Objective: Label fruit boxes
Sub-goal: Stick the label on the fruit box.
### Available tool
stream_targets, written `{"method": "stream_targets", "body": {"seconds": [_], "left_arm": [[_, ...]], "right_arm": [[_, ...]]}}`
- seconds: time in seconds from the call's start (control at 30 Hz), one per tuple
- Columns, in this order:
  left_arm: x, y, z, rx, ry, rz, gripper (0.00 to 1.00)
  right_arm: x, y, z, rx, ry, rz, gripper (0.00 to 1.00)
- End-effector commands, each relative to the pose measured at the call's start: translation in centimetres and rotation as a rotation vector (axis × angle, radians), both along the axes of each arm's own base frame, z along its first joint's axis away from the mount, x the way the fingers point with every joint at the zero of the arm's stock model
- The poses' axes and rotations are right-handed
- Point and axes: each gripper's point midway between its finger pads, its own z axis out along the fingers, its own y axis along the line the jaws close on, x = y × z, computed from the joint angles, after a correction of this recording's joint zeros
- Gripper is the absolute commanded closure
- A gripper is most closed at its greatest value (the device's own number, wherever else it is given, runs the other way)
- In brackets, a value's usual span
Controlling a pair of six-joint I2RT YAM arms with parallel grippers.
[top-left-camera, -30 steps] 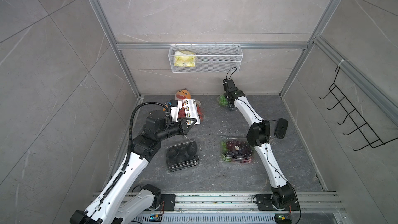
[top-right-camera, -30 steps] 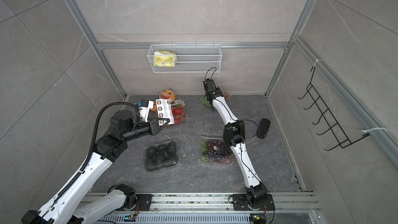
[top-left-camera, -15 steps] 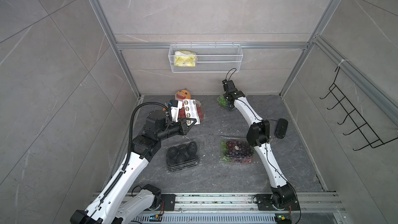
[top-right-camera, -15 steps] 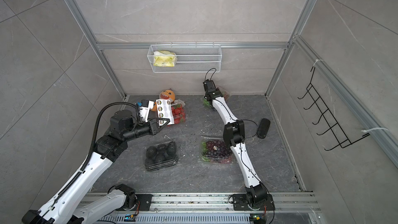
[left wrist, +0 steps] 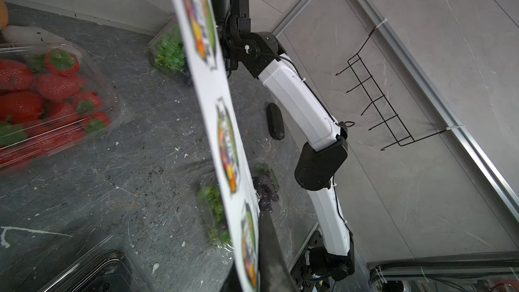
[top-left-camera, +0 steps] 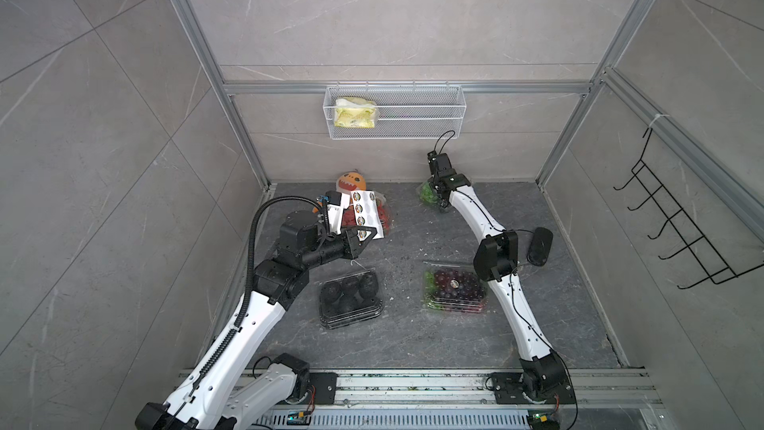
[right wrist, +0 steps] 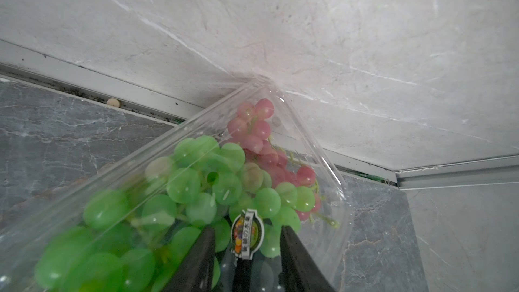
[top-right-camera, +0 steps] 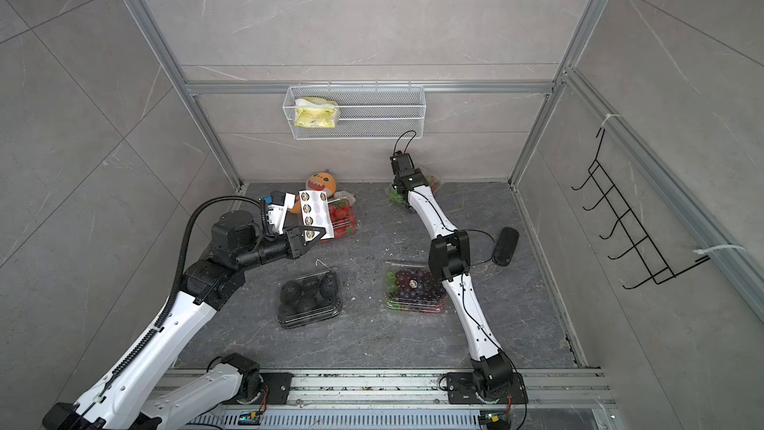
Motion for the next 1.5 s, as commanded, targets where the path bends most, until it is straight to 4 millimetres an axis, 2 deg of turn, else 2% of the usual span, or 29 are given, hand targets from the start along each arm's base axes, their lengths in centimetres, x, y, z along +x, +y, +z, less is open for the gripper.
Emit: {"method": "stream_targets", "body": {"seconds": [0.0, 0.1, 0.3, 0.63, 0.73, 1.07, 1.47], "left_arm": [[-0.2, -0.1, 1.9, -0.018, -0.067, -0.024, 1.00], [-0.3, -0.1, 2.0, -0.019, -0.066, -0.025, 1.00], [-0.2, 0.0, 1.9, -0.017, -0.067, -0.021, 1.00], [0.2, -0.1, 1.7, -0.016, -0.061, -0.018, 1.00], [0.3, -0.1, 1.8, -0.018, -0.062, -0.019, 1.00], [0.6, -0.3, 1.5, -0.016, -0.053, -0.022, 1.00], [0.7, -0.2, 1.3, -0.018, -0.048, -0.022, 1.00]], "right_arm": [[-1.1, 0.0, -1.3, 0.011, 0.074, 0.007, 0.58], [-1.1, -0.1, 0.1, 0.034, 0.049, -0.008, 0.63], [-0.8, -0.7, 2.5, 0.086, 0.005, -0.029, 0.62], [-0.4, -1.5, 2.2, 0.125, 0.000, -0.043, 0.62], [-0.3, -1.2, 2.5, 0.154, -0.002, -0.029, 0.62], [-0.3, -1.4, 3.8, 0.169, -0.024, -0.035, 0.62], [-0.3, -1.8, 6.2, 0.191, -0.070, -0.047, 0.63]]}}
